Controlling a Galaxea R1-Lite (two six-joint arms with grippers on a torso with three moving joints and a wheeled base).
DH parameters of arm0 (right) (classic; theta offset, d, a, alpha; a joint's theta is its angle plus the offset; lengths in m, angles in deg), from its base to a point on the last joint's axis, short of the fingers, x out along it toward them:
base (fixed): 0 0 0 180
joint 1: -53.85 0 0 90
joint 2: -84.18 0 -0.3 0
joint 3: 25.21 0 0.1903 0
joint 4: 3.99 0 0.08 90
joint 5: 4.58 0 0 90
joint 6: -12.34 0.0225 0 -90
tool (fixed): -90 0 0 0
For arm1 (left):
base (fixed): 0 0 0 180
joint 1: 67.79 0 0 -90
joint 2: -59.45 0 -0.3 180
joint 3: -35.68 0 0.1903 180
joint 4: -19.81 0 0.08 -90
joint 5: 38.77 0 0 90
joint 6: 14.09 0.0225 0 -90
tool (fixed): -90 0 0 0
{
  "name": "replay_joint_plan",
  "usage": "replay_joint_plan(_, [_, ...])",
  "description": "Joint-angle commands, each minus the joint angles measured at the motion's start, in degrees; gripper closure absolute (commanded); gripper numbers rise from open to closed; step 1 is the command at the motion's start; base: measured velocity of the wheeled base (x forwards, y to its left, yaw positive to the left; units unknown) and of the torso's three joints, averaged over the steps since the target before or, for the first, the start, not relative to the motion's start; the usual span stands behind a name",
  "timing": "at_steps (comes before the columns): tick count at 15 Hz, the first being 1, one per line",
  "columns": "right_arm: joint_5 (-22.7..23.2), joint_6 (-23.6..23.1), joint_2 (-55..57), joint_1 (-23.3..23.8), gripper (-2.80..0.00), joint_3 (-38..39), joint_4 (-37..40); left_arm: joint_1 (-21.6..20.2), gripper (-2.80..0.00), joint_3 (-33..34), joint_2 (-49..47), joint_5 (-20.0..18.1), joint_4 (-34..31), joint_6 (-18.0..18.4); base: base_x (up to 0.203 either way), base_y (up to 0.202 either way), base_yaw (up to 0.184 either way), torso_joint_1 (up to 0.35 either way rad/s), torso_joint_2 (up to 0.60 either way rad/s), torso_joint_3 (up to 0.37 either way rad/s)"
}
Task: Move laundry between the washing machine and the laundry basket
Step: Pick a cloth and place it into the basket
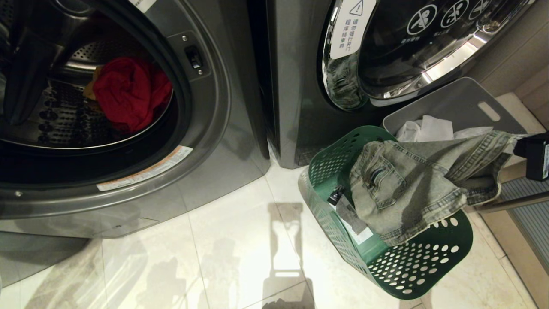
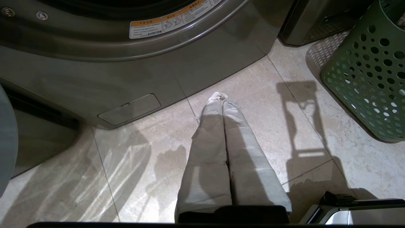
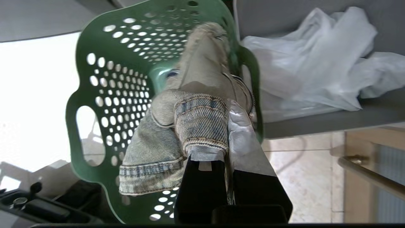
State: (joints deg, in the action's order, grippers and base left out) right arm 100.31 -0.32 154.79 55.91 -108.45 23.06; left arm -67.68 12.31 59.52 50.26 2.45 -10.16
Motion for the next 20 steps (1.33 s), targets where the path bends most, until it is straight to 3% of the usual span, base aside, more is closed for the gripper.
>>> replay_joint_plan(1, [0.3, -0.1, 0.0, -0.1, 0.0, 0.2, -0.1, 0.0, 0.0, 2.3, -0.1, 0.0, 0.1, 0.1, 0.0, 0.0, 0.0, 0.0, 0.0, 0.0])
replay_joint_plan(3, [0.6, -0.1, 0.5, -0.2, 0.0, 1.1, -2.7, 0.0, 0.0, 2.3, -0.1, 0.0, 0.1, 0.1, 0.0, 0.0, 0.0, 0.0, 0.0, 0.0])
replay_joint_plan(4, [0.7, -0.2, 0.9, -0.2, -2.8, 2.4, -6.2, 0.1, 0.0, 2.3, -0.1, 0.0, 0.1, 0.1, 0.0, 0.0, 0.0, 0.0, 0.0, 0.0])
replay_joint_plan(6, [0.7, -0.3, 1.4, -0.2, -2.8, 4.7, -10.3, 0.0, 0.0, 2.3, -0.1, 0.0, 0.1, 0.5, 0.0, 0.0, 0.0, 0.0, 0.0, 0.0])
replay_joint_plan(15, [-1.6, -0.2, -4.1, -0.1, -2.8, 9.6, -8.5, 0.1, 0.0, 2.3, -0.1, 0.4, 0.0, 0.8, 0.0, 0.0, 0.0, 0.0, 0.0, 0.0])
replay_joint_plan(17, [-3.7, -0.1, -10.8, -0.1, -2.8, 12.5, -3.7, 0.1, 0.0, 2.3, -0.1, 0.4, 0.1, 0.5, 0.0, 0.0, 0.0, 0.0, 0.0, 0.0])
replay_joint_plan(20, [-9.6, 2.9, -23.6, -0.1, -2.8, 14.7, 12.2, 0.0, 0.0, 2.3, -0.1, 0.1, 0.1, 0.0, 0.0, 0.0, 0.0, 0.0, 0.0, 0.0])
